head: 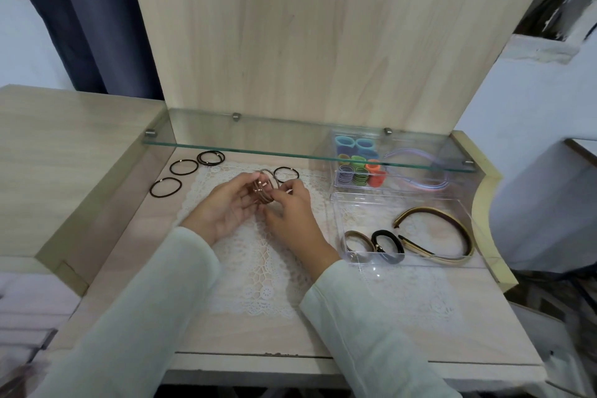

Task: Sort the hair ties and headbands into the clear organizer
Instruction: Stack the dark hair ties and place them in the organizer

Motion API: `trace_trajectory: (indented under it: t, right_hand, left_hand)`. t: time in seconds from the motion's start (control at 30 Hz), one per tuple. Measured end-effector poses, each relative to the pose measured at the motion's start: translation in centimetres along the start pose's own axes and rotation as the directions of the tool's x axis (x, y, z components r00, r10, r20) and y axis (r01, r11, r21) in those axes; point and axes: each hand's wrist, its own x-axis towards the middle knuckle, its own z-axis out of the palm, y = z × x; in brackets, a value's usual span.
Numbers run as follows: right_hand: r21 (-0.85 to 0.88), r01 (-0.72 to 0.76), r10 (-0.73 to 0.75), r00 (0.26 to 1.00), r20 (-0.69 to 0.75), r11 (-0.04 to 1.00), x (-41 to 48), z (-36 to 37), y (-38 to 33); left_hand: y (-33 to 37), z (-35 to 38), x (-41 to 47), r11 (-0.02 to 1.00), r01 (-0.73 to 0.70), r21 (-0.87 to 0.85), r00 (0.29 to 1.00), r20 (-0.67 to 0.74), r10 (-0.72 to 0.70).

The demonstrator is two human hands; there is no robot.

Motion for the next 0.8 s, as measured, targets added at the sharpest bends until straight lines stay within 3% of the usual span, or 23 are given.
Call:
trace_trajectory:
  t: [0.17,0.33,0.5,0.8]
  right_hand:
    - [-0.28,0.161,-0.174,0.985,-0.02,0.946,0.2,-1.8,-0.4]
    - [-0.484,0.33,-0.297,0.944,0.146,0.811,-0.1,-4.1,-0.9]
    - [-0.507,0.454,-0.368,0.891,0.265,0.732,-0.6,-6.9,-1.1]
    - [-0.507,0.524,-0.325,0.842,0.431,0.685,-0.8,-13.2,-0.6]
  left_hand:
    - [1.4,-0.4,-0.7,0.992,0.127,0.027,0.992,-0.023,-0.126]
    - [1.4,0.6,-0.8,0.957,0.179,0.229,0.981,-0.11,-0.158]
    - [1.3,2.4,-0.3,0.836,0.173,0.52,0.969,-0.241,-0.05]
    - [1.7,6.4,0.5,0.546,0.07,0.835,0.984,-0.149,0.102]
